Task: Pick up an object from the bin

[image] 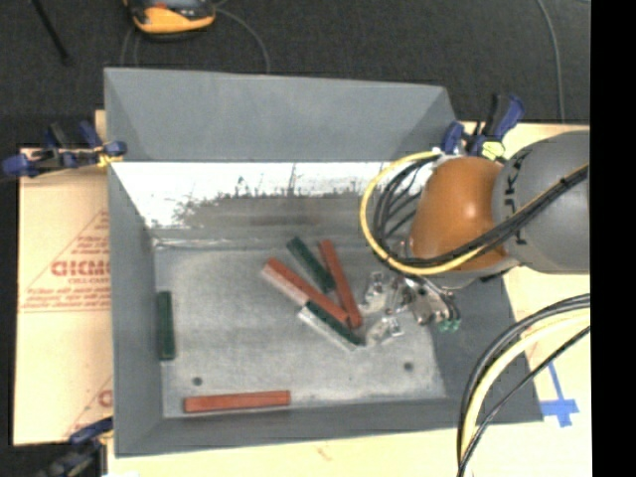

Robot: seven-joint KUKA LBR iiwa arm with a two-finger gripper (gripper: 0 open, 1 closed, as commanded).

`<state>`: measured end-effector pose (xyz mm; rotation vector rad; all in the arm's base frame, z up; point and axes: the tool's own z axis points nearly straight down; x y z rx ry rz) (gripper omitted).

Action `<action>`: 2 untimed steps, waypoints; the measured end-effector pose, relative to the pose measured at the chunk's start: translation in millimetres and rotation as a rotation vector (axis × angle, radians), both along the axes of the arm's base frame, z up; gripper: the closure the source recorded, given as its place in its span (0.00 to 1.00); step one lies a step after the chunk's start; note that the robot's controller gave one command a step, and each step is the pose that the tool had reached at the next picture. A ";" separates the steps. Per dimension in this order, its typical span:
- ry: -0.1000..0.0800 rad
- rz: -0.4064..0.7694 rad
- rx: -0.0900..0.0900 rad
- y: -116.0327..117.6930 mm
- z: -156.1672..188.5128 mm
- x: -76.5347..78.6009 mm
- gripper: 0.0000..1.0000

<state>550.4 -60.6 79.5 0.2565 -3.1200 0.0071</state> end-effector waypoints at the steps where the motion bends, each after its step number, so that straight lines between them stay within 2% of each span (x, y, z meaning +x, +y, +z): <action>1: -0.040 -0.003 0.002 2.0 -0.7 7.1 0.00; 2: -0.001 0.000 0.001 0.7 0.0 0.2 1.00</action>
Offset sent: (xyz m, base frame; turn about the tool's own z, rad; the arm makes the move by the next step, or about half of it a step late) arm 0.0000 0.0000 0.0000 0.0000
